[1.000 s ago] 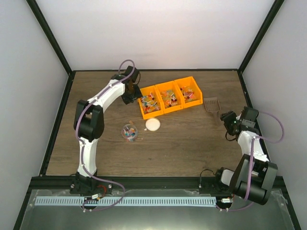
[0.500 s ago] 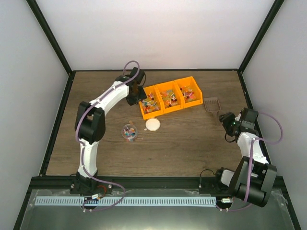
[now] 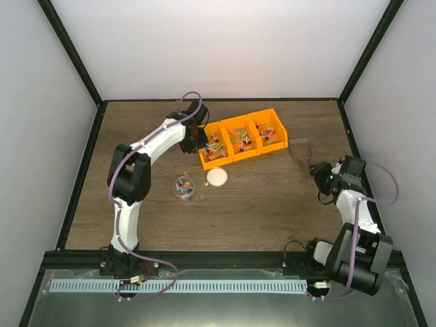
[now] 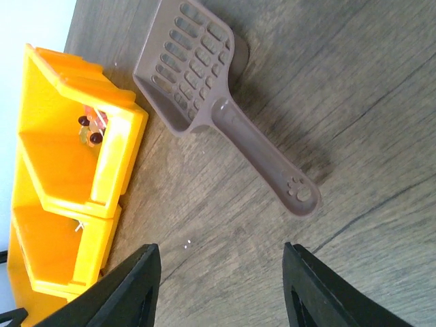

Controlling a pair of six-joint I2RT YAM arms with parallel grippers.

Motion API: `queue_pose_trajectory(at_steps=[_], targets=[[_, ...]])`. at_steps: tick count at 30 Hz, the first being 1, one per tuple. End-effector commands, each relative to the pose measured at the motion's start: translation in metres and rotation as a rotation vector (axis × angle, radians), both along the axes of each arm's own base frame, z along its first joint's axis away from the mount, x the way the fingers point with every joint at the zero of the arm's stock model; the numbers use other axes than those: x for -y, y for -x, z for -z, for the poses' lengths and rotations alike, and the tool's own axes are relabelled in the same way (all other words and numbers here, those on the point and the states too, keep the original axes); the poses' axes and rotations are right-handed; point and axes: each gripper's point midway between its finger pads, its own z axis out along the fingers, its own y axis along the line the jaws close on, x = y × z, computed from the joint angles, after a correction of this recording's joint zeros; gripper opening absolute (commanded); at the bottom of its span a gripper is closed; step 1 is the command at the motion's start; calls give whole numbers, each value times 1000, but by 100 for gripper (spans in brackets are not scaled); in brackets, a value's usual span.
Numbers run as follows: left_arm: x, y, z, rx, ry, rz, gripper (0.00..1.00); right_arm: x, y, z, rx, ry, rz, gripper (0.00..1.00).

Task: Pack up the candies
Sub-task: Move the storage box to the center of the board, then pick up the bottle lid at the center of the board.

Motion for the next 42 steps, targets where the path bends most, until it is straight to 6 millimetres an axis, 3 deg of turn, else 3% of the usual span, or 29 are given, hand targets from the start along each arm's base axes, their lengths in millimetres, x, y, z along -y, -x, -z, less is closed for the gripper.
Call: queue_pose_trajectory(at_steps=[1,8,13,17,24,27,28,30,35,38,42], targets=[[-7,8,21,-41,-44,35,27,-6,3,-4,32,-13,-28,51],[-15,5,21,-28,-88,81,19,-11,11,0,8,-24,-44,50],[-23,-3,17,-3,-104,105,12,-31,10,-9,45,-47,-127,49],[-27,-10,19,6,-120,130,5,-62,6,-22,52,-22,-218,49],[-28,-18,23,9,-151,200,4,-135,3,-47,52,89,-402,46],[-31,-20,16,28,-164,195,6,-168,4,-42,8,145,-487,45],[-35,-21,11,37,-180,171,14,-180,4,-38,-13,166,-523,46],[-40,-21,0,62,-183,138,44,-208,3,-29,-57,224,-605,46],[-45,-13,-31,126,-162,112,90,-259,-5,-13,-142,404,-708,47],[-52,-3,-44,140,-178,123,99,-280,-12,-6,-151,417,-749,46],[-69,14,-63,181,-202,112,100,-299,-22,8,-175,463,-788,43]])
